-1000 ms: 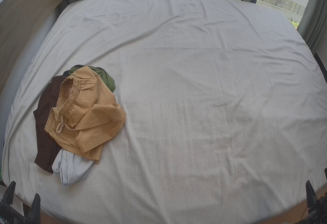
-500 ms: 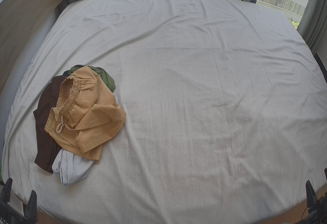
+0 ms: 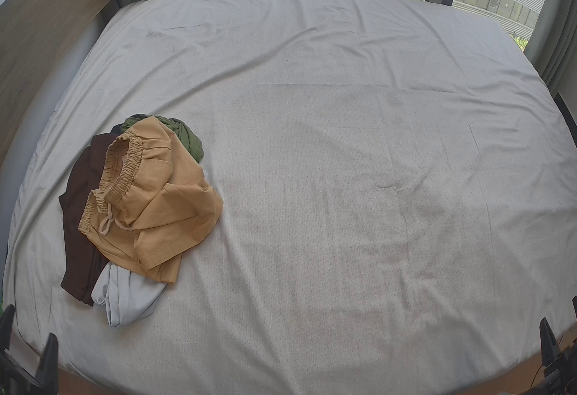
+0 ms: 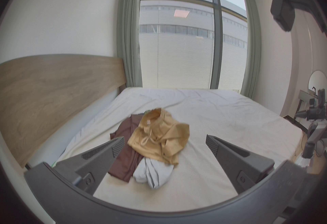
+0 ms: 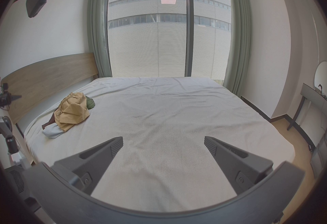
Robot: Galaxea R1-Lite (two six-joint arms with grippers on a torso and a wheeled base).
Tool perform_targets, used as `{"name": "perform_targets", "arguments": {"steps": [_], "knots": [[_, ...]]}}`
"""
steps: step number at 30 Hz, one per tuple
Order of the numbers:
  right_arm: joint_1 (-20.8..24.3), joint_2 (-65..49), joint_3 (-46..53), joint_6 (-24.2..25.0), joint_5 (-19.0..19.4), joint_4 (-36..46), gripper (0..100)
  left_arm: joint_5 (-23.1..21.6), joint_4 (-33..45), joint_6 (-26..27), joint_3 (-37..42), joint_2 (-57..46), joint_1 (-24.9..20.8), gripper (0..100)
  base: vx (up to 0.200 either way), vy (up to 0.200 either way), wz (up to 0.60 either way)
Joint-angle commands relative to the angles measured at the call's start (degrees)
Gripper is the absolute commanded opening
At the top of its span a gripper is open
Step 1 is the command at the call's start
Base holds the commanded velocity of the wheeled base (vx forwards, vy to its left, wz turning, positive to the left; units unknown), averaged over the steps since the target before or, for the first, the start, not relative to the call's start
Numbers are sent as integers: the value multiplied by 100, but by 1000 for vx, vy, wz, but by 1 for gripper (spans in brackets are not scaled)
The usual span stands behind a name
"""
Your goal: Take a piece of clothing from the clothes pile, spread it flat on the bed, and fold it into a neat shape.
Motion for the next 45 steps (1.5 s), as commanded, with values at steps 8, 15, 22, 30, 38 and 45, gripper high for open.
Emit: {"name": "perform_targets", "arguments": {"steps": [8,15,22,30,38,45], "knots": [[18,-93,101,-9,7,-3,100,-136,-11,-259,-1604,1662,-402,100,0,0,0],[18,-93,101,-9,-2,-3,100,-127,-143,-733,-1964,2532,-692,100,0,0,0],[18,-93,101,-9,7,-3,100,-118,-679,-1015,-2421,3754,-683,100,0,0,0],[18,-93,101,-9,7,-3,100,-127,-1303,-1050,-2545,4756,-648,100,0,0,0],[18,-93,101,-9,7,-3,100,-136,-1856,-1305,-2553,5555,-648,100,0,0,0],[18,-93,101,-9,7,-3,100,-478,-1997,-1375,-2835,6303,-244,100,0,0,0]]}}
